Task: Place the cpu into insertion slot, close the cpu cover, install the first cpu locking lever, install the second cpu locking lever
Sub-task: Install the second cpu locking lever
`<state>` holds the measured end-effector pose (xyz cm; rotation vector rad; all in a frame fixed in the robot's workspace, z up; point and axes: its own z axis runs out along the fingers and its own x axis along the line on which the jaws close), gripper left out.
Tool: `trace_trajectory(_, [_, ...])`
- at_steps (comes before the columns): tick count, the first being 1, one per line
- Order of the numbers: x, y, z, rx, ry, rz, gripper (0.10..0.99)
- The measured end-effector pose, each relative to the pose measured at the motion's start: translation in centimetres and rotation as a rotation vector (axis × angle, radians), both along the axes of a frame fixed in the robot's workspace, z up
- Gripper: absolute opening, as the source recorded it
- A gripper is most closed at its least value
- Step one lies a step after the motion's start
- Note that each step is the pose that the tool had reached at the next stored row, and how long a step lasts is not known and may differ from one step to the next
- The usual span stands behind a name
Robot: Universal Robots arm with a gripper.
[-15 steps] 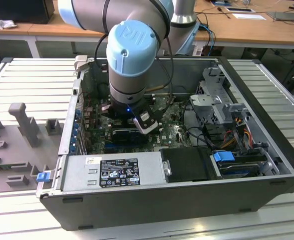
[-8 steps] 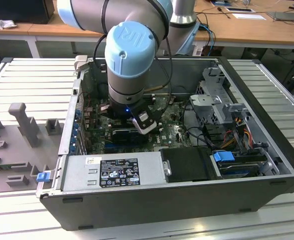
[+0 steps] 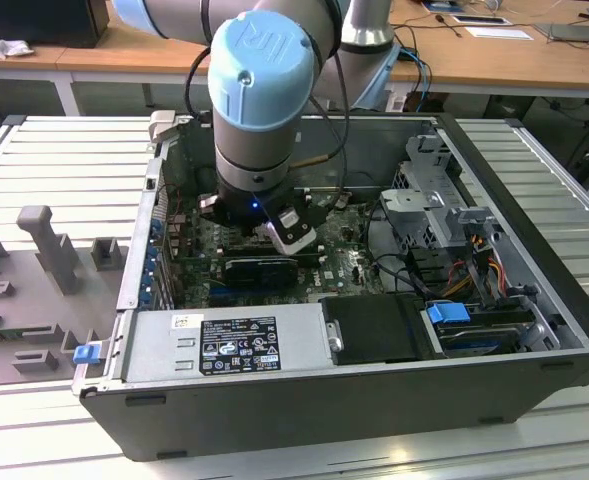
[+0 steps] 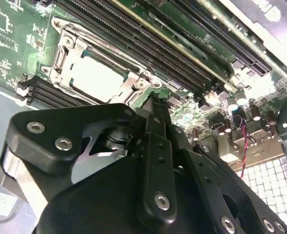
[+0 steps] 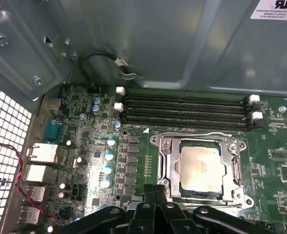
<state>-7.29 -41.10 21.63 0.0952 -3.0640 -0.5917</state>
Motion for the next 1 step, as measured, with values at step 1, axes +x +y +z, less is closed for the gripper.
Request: trace_trajectory(1, [0.0, 0.0, 0.0, 0.0, 0.0001, 0.0, 0.106])
